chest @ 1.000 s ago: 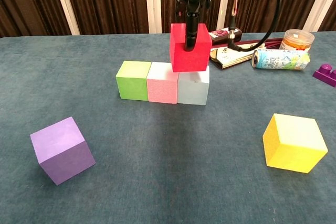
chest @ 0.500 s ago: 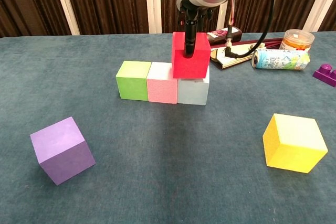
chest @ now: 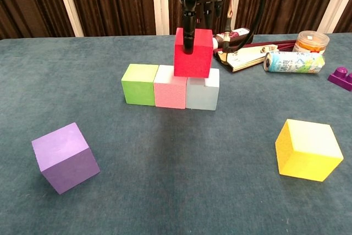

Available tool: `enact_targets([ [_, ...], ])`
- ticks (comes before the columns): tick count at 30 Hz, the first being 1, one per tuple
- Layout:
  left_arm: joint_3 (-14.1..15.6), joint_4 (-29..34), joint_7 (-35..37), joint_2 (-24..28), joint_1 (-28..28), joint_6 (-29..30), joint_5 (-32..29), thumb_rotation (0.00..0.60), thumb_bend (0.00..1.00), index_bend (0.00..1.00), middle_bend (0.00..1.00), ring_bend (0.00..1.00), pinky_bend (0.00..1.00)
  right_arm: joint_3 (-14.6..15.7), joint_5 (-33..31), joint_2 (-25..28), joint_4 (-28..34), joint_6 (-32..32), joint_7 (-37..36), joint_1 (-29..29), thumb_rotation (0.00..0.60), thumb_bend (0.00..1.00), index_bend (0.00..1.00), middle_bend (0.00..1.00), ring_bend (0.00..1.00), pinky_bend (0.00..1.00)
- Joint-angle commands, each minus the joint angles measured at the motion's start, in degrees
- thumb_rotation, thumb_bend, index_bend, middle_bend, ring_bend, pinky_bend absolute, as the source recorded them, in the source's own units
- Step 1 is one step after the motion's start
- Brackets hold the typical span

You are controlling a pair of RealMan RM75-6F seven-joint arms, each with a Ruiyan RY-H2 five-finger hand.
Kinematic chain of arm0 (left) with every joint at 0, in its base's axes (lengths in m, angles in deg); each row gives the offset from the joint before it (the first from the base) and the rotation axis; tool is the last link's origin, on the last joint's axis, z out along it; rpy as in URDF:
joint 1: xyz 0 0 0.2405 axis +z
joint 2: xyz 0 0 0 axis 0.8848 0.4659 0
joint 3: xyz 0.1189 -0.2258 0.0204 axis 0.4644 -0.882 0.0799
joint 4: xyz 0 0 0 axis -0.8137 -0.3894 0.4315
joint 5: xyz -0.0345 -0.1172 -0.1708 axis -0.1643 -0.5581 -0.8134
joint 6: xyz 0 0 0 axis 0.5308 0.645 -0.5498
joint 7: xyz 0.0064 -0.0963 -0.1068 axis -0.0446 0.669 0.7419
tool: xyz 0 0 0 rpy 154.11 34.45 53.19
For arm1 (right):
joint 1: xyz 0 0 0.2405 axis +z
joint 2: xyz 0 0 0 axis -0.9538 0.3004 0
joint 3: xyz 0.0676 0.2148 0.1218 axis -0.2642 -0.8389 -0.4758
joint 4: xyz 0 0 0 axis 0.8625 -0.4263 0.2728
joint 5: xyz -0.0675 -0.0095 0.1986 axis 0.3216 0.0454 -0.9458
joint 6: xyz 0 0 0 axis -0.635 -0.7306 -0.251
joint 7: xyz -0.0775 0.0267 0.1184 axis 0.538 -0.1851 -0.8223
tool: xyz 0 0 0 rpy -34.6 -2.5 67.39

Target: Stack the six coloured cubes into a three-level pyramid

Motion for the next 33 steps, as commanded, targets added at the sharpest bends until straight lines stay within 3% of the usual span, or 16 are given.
enact_targets([
  [1,0.1,0.1,-0.4,-0.1,0.0,0.1,0.1,0.6,0.36,0.0,0.0,0.0,0.0,-1.2,0.2,-1.8,-2.1,0.5,0.6,0.7,0.6,0.29,0.35,0.35,0.17,0.0],
  [14,-0.2,0.4,-0.8,-0.2,0.5,1.3,0.1,0.6,0.36,0.0,0.0,0.0,0.0,-2.9,5.1,-6.0,-6.0,-0.6,0.4,0.6,0.6,0.29,0.35,0.35,0.17,0.0],
  [33,-0.5,0.7,-1.3,-0.2,0.5,1.1,-0.5,0.6,0.36,0.0,0.0,0.0,0.0,-5.4,6.3,-8.0,-8.6,-1.2,3.0,-0.7,0.6,0.29,0.35,0.35,0.16,0.0],
])
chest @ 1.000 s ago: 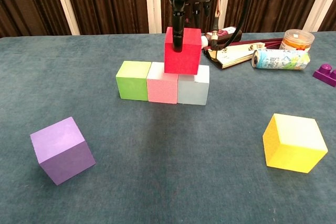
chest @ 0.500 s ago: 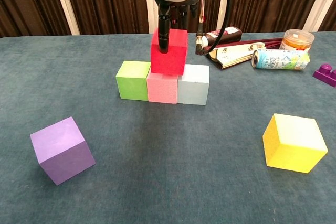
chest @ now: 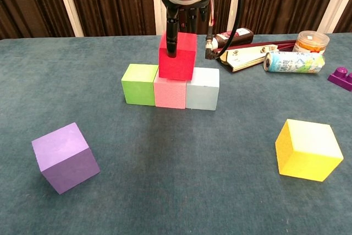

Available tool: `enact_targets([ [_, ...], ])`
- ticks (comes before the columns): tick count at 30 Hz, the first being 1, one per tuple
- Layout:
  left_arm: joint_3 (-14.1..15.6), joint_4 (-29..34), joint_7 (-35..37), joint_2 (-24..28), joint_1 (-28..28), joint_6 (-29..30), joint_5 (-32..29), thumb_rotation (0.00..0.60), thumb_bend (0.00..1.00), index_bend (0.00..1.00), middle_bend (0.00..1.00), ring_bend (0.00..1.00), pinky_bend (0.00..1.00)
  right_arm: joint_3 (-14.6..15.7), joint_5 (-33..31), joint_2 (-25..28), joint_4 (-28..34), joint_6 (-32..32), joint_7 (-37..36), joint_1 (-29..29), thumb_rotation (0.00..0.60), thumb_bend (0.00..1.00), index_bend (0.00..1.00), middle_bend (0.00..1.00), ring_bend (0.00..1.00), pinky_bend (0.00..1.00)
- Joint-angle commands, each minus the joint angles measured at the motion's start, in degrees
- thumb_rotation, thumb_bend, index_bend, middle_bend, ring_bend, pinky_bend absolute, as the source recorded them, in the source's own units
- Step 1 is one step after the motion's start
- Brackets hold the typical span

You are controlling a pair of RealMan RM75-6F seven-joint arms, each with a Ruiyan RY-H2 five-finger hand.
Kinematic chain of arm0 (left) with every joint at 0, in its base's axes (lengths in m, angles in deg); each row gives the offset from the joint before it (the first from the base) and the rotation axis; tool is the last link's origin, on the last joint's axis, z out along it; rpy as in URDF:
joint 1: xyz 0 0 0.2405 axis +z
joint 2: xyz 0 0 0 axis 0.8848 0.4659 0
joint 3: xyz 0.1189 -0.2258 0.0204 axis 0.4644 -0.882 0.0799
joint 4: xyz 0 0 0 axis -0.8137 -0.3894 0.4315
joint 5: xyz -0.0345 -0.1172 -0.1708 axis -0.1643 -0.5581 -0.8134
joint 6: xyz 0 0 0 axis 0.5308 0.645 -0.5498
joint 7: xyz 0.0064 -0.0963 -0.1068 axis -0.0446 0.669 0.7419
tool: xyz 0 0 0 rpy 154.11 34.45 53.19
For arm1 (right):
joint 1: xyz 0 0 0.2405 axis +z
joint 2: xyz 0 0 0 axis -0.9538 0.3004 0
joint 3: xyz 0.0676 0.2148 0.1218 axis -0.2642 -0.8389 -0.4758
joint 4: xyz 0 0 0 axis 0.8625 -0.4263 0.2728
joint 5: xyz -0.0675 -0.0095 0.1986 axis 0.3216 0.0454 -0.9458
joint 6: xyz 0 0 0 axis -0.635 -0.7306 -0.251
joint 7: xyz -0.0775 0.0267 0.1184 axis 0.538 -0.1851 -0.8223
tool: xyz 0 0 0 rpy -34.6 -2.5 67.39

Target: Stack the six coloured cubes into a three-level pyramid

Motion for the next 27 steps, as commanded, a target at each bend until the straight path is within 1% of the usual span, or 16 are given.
enact_targets([
  [1,0.0,0.0,0.0,0.0,0.0,0.0,0.0,0.6,0.36,0.0,0.0,0.0,0.0,-0.4,0.1,-0.1,-0.1,0.0,0.4,-0.3,0.6,0.29,0.35,0.35,0.16,0.0],
  [17,0.0,0.2,-0.6,-0.2,0.0,0.2,0.0,0.6,0.36,0.0,0.0,0.0,0.0,-1.6,0.4,0.3,1.2,-0.2,2.3,-2.3,0.6,0.29,0.35,0.31,0.12,0.0],
  [27,-0.1,0.3,-1.0,-0.3,0.1,0.2,-0.2,0.6,0.36,0.0,0.0,0.0,0.0,-1.9,0.9,0.1,1.4,-0.5,2.8,-2.9,0.6,0.29,0.33,0.3,0.11,0.0],
])
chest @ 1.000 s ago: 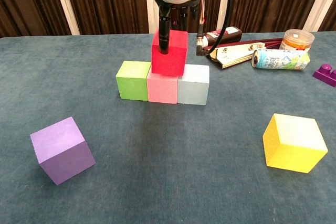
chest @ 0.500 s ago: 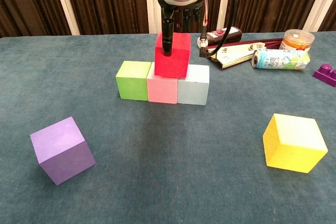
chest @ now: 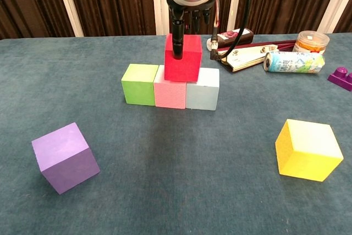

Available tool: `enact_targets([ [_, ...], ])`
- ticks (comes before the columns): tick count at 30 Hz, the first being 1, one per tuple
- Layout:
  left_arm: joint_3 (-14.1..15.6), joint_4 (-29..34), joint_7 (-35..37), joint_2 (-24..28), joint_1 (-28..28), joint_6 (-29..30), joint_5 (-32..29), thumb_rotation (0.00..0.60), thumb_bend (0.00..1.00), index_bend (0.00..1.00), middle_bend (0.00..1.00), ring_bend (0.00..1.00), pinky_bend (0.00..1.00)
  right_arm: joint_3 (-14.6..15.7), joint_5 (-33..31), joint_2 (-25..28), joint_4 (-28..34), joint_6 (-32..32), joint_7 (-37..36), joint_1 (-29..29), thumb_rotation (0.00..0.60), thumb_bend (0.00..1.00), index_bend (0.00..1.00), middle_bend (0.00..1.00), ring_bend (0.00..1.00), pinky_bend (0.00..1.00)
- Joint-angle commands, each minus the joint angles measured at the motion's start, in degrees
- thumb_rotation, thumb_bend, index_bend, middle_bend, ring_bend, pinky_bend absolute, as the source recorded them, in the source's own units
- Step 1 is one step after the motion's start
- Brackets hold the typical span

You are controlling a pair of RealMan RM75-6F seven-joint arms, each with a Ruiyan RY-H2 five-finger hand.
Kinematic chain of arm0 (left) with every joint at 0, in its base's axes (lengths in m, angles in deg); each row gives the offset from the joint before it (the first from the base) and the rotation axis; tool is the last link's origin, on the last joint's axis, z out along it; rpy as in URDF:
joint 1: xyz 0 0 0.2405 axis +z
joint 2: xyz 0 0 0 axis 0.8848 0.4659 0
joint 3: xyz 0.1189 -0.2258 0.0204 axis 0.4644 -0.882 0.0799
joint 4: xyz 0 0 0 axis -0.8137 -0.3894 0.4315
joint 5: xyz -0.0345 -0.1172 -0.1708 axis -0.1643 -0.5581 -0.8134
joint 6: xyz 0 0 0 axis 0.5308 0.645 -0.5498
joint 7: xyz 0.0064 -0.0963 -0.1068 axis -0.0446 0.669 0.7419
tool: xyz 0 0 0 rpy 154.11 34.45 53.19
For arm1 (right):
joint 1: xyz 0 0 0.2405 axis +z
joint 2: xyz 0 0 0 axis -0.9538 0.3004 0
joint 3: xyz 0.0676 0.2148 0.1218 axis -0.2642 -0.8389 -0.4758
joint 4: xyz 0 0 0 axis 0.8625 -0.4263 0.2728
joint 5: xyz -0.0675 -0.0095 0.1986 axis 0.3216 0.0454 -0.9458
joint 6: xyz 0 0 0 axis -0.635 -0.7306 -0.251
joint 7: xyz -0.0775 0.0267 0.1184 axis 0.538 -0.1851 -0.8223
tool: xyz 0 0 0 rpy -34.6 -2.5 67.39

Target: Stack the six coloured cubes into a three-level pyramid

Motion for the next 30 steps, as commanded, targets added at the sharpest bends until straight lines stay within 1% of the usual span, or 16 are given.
enact_targets([
  [1,0.0,0.0,-0.1,0.0,0.0,0.0,0.0,0.6,0.36,0.0,0.0,0.0,0.0,-0.1,0.1,-0.1,-0.2,-0.1,-0.1,-0.1,0.6,0.29,0.33,0.3,0.11,0.0],
  [13,0.0,0.1,-0.4,-0.1,0.0,-0.1,-0.2,0.6,0.36,0.0,0.0,0.0,0.0,0.0,1.1,-0.9,-1.3,0.0,0.1,-0.1,0.6,0.29,0.32,0.3,0.11,0.0],
  [17,0.0,0.1,-0.6,-0.1,-0.1,-0.2,-0.2,0.6,0.36,0.0,0.0,0.0,0.0,-0.2,1.0,-1.0,-1.4,0.1,0.5,-0.2,0.6,0.29,0.3,0.3,0.1,0.0],
  [30,-0.1,0.1,-0.9,-0.2,-0.1,-0.3,-0.3,0.6,0.36,0.0,0.0,0.0,0.0,-0.7,1.3,-1.2,-1.2,1.4,0.9,-0.3,0.6,0.29,0.31,0.3,0.1,0.0],
])
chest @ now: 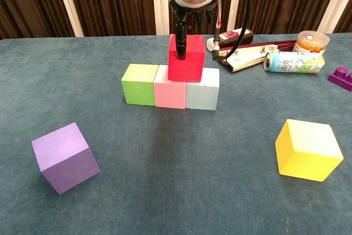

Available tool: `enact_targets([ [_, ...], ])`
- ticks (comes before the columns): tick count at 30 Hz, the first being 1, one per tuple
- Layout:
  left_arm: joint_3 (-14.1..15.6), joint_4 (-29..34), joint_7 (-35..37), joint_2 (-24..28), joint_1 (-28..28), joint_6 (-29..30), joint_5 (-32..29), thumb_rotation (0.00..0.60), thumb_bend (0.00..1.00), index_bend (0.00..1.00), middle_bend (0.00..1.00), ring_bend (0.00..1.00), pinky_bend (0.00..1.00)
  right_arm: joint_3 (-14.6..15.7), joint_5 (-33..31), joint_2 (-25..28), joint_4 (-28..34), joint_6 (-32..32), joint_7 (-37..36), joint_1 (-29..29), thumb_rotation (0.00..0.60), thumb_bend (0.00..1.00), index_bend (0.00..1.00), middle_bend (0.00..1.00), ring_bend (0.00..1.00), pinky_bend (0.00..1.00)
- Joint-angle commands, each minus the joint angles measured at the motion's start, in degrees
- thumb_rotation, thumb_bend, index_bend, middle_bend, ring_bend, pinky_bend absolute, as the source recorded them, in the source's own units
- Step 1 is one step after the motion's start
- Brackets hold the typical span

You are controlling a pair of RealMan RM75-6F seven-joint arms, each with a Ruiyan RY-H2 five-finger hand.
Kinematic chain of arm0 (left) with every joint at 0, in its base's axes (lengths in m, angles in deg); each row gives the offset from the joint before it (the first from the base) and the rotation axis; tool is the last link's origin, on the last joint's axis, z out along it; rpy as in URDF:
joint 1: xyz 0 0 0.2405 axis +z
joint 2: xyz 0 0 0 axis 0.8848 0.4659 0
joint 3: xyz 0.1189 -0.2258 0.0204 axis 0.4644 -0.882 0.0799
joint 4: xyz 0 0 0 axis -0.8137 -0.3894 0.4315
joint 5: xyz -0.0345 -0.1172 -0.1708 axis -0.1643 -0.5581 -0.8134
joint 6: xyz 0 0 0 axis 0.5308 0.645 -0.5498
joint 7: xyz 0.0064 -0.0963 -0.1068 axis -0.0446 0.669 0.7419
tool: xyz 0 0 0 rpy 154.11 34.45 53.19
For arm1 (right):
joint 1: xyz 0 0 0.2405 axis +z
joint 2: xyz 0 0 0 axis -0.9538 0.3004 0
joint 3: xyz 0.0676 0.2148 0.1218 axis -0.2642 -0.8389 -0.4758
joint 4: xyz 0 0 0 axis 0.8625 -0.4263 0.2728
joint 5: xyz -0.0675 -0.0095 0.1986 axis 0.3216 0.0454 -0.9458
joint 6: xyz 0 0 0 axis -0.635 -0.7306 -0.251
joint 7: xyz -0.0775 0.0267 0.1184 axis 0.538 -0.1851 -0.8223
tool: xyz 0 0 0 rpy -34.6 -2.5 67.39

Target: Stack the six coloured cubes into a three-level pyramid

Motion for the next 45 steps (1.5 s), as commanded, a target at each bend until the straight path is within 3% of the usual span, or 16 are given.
enact_targets([
  [1,0.0,0.0,-0.1,0.0,0.0,-0.1,0.0,0.6,0.36,0.0,0.0,0.0,0.0,-0.1,0.0,-0.1,0.1,0.3,0.1,0.0,0.6,0.29,0.3,0.3,0.1,0.0],
  [23,0.0,0.1,-0.1,0.1,-0.1,-0.4,-0.3,0.6,0.36,0.0,0.0,0.0,0.0,-1.2,0.3,-1.2,0.1,2.2,0.5,0.2,0.6,0.29,0.29,0.29,0.09,0.0],
  [40,-0.1,0.2,-0.4,0.0,-0.1,-0.4,-0.5,0.6,0.36,0.0,0.0,0.0,0.0,-2.0,0.2,-1.8,-0.4,2.1,1.3,0.1,0.6,0.29,0.24,0.23,0.04,0.0],
  [45,-0.2,0.1,-0.4,0.0,-0.1,-0.3,-0.6,0.6,0.36,0.0,0.0,0.0,0.0,-2.4,0.0,-1.9,-0.4,2.2,1.3,0.0,0.6,0.29,0.11,0.14,0.0,0.0],
])
